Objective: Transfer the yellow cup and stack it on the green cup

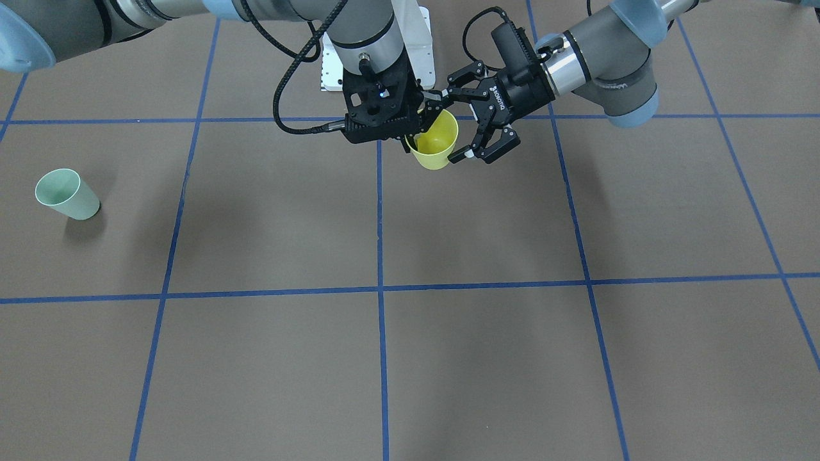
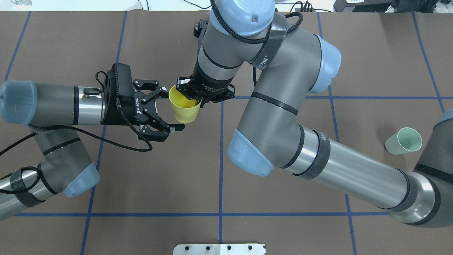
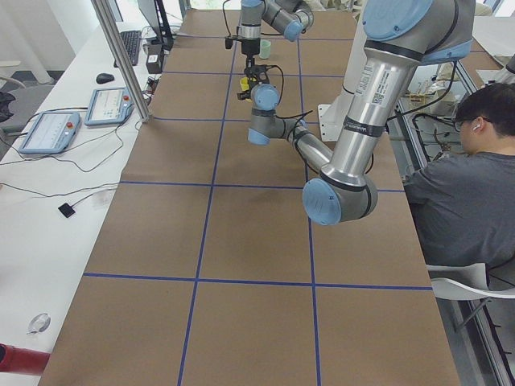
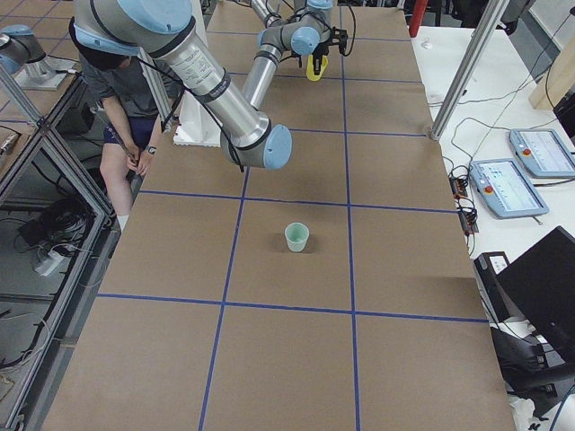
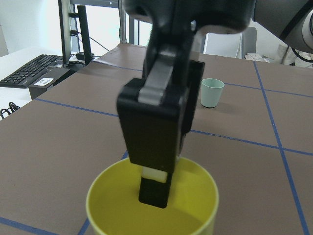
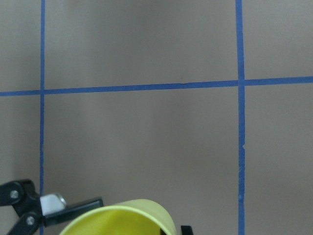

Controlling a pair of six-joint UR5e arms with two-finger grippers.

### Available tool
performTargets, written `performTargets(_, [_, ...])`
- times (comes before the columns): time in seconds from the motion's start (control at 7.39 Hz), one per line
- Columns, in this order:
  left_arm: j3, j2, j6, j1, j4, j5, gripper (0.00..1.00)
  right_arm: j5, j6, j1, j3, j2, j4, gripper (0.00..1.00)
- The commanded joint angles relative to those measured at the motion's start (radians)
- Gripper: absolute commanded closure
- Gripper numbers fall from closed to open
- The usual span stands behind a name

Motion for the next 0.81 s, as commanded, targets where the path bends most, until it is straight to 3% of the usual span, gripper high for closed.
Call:
performTargets(0.0, [0.008, 0.008, 0.002, 0.0, 0.002, -0.002, 0.0, -0.001, 0.001, 0.008, 0.078, -0.026, -0.084, 1.0])
performTargets(0.54, [0.014, 0.032, -0.024, -0.012, 0.025, 0.015, 0.0, -0.01, 0.017, 0.134, 0.098, -0.051, -0.192, 1.0])
performTargets(0.68, [0.013, 0.046, -0.074, -0.056, 0.097, 0.012, 0.0, -0.021, 0.015, 0.161, 0.109, -0.089, -0.192, 1.0])
